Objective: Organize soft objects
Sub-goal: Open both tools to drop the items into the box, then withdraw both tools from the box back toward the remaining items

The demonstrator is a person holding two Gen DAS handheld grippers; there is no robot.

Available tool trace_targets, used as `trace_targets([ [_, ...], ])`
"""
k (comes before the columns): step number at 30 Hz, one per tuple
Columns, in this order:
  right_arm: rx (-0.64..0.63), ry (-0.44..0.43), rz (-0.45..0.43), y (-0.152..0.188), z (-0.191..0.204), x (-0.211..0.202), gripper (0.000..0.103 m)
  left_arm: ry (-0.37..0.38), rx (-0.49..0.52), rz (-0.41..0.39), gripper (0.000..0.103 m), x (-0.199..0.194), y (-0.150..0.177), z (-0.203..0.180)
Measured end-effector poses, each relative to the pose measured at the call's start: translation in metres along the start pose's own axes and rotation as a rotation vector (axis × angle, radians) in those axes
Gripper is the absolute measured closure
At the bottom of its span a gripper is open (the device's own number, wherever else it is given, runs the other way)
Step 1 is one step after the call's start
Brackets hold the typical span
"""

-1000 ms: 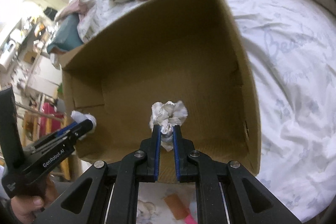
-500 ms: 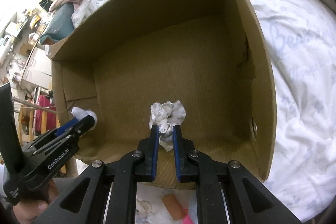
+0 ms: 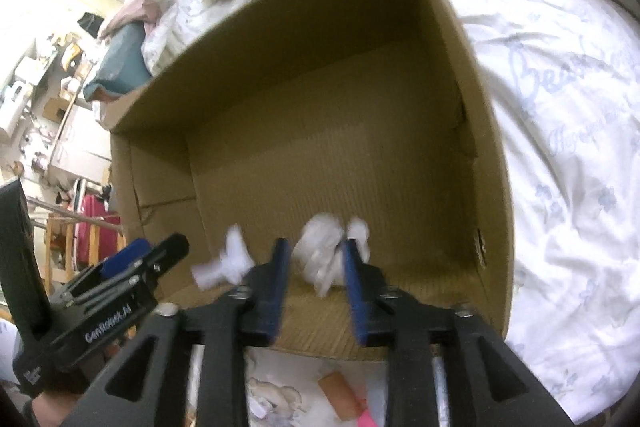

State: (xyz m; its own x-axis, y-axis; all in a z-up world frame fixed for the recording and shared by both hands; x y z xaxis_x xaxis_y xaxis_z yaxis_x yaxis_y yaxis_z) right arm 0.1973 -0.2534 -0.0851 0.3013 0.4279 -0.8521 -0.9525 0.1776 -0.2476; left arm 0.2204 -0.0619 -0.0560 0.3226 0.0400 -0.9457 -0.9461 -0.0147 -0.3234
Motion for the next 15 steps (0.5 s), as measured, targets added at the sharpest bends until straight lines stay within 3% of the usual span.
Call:
trace_targets([
  [1,0.004,0.000,-0.016,-0.001,0.000,-0.003,0.020,0.004,-0.003,-0.003,0.035,-0.002,0.000,0.000],
  [2,0.009,-0.005,-0.036,-0.002,0.000,-0.007,0.014,0.009,-0.007,-0.005,0.035,-0.004,0.000,0.001],
  [6,0.008,-0.020,-0.081,-0.005,0.002,-0.019,0.013,0.018,-0.015,-0.019,0.035,-0.015,0.002,0.005],
  [9,0.008,-0.024,-0.083,-0.005,0.003,-0.021,0.013,-0.014,0.007,-0.050,0.035,-0.023,0.003,0.004],
  [15,-0.007,-0.026,-0.088,-0.004,0.008,-0.025,0.013,-0.008,-0.032,-0.064,0.033,-0.034,0.008,0.016],
])
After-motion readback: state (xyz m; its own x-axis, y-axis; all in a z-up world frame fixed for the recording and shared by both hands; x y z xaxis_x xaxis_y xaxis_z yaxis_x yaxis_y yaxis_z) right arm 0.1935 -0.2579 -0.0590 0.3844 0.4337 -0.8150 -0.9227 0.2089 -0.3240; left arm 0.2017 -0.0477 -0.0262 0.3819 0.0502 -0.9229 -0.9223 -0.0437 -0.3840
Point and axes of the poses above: each gripper's, at about its wrist camera, not at the fingertips, and x roughly the way its jaws point, z to its left, y to its underside, the point moved 3 cm from there along x, roughly the way its jaws point, and after that the axes turned 3 degrees about z, right-handed, at the moved point
